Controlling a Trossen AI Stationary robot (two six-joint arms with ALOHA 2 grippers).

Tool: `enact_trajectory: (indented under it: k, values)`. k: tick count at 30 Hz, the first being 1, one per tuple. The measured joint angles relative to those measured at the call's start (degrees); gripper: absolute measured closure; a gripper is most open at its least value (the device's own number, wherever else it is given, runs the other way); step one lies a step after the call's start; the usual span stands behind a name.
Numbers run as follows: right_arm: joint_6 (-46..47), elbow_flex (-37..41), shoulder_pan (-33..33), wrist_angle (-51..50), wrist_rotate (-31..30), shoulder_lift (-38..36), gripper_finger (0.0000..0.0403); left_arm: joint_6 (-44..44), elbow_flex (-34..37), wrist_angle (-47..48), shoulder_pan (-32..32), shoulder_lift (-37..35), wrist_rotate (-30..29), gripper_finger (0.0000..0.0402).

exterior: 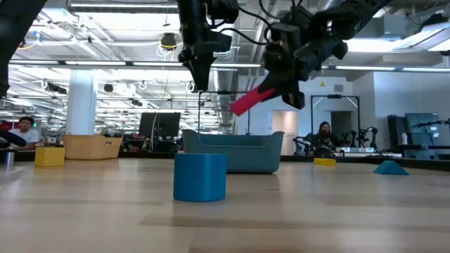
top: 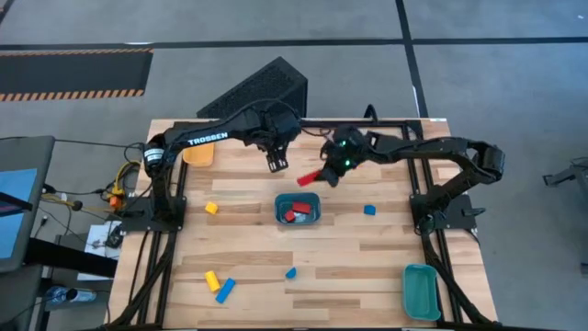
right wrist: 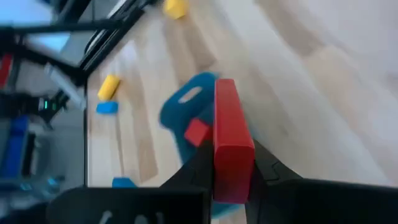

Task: Sort & place blocks by color
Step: Put the red block into the blue bin, then put the top right blue block into the yellow bin

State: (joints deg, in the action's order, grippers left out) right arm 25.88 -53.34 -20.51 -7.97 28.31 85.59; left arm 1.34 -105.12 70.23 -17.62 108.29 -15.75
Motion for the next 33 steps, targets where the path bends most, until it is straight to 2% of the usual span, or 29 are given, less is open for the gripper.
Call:
enact_trajectory:
  k: [2, 6, 10, 14, 18, 22, 27, 33]
  values:
    - [-1.44, -0.05, 2.70, 1.50, -1.36, 0.84, 0.0355, 4.70, 0.00, 0.78, 1.44, 0.00, -0.48, 0.0186]
    - [-1.69, 0.04, 7.76, 3.54, -4.43, 4.17, 0.0354, 15.86, 0.00, 3.45, 5.25, 0.00, -5.51, 0.0186]
    - [-0.59, -0.04, 12.27, 4.32, -10.68, 8.35, 0.0351, 23.16, -0.02, 8.92, 9.78, 0.00, -8.63, 0.0186]
    - [3.88, 0.00, 15.11, 4.82, -14.99, 11.36, 0.0336, 29.32, -0.02, 14.50, 14.32, 0.00, -8.26, 0.0195]
    - [4.31, 0.04, 17.07, 5.73, -17.62, 12.42, 0.0302, 35.31, -0.02, 16.43, 18.56, 0.00, -6.92, 0.0203]
    - [4.25, -0.03, 18.03, 5.20, -19.24, 12.04, 0.0263, 37.46, -0.02, 16.49, 21.66, 0.00, -6.57, 0.0205]
    - [4.10, 0.00, 18.07, 4.95, -19.54, 8.74, 0.0225, 36.51, -0.04, 17.21, 22.55, 0.00, -6.31, 0.0205]
    - [4.09, 0.00, 17.77, -2.50, -24.23, 0.79, 0.0217, 29.59, -0.04, 18.48, 22.28, 0.00, -6.84, 0.0205]
